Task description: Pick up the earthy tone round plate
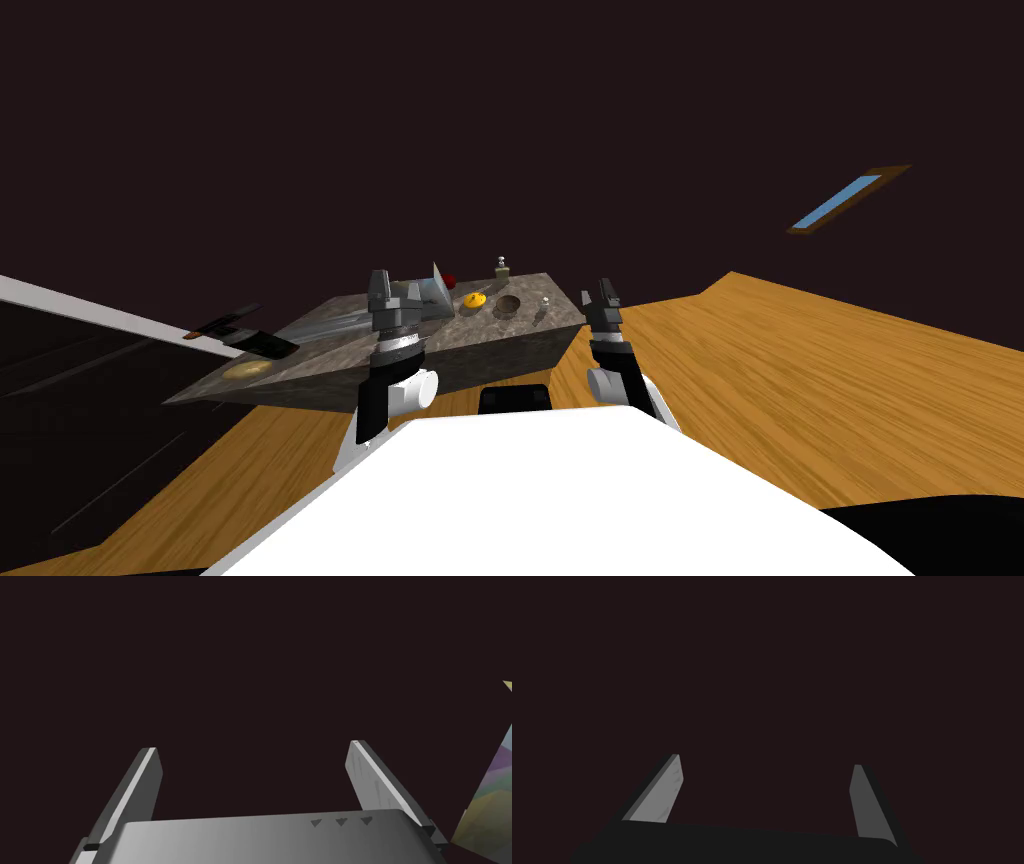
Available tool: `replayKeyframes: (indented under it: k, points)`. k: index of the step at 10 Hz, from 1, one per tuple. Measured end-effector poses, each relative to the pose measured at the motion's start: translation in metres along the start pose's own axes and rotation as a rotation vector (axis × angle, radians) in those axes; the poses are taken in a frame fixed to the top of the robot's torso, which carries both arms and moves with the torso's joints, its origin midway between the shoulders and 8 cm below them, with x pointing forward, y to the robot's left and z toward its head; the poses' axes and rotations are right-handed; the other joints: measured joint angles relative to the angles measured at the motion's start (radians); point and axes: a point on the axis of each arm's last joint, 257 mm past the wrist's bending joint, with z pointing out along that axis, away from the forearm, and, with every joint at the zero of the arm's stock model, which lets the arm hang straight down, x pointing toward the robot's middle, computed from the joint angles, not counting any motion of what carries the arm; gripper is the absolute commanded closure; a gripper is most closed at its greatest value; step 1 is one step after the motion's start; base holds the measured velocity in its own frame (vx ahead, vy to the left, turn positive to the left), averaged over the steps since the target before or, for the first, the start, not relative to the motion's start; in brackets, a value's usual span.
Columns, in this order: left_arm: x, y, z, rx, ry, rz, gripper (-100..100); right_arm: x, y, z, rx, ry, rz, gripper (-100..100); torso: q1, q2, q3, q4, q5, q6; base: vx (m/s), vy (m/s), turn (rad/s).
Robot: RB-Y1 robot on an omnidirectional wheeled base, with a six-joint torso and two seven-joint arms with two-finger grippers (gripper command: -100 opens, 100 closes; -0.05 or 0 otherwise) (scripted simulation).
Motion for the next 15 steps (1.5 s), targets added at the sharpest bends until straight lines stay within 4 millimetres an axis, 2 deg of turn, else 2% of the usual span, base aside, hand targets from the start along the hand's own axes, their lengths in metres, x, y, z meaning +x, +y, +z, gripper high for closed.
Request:
replayKeyframes:
  k: [5, 12, 15]
  points:
    - [0.000, 0.000, 0.000, 0.000, 0.000, 0.000, 0, -0.014, -0.031, -0.013, 0.077, 0.090, -0.235, -100, 0.001, 0.003, 0.002, 0.001, 0.000, 0.000, -0.045, 0.021, 0.143]
    - [0.000, 0.000, 0.000, 0.000, 0.000, 0.000, 0, -0.053, -0.086, -0.042, 0.210, 0.252, -0.646, -100, 0.001, 0.002, 0.001, 0.001, 0.000, 0.000, -0.042, 0.036, 0.163]
    - [0.000, 0.000, 0.000, 0.000, 0.000, 0.000, 0, -0.081, -0.106, -0.056, 0.270, 0.327, -0.820, -100, 0.002, 0.003, 0.002, 0.001, 0.001, 0.000, -0.042, 0.049, 0.188]
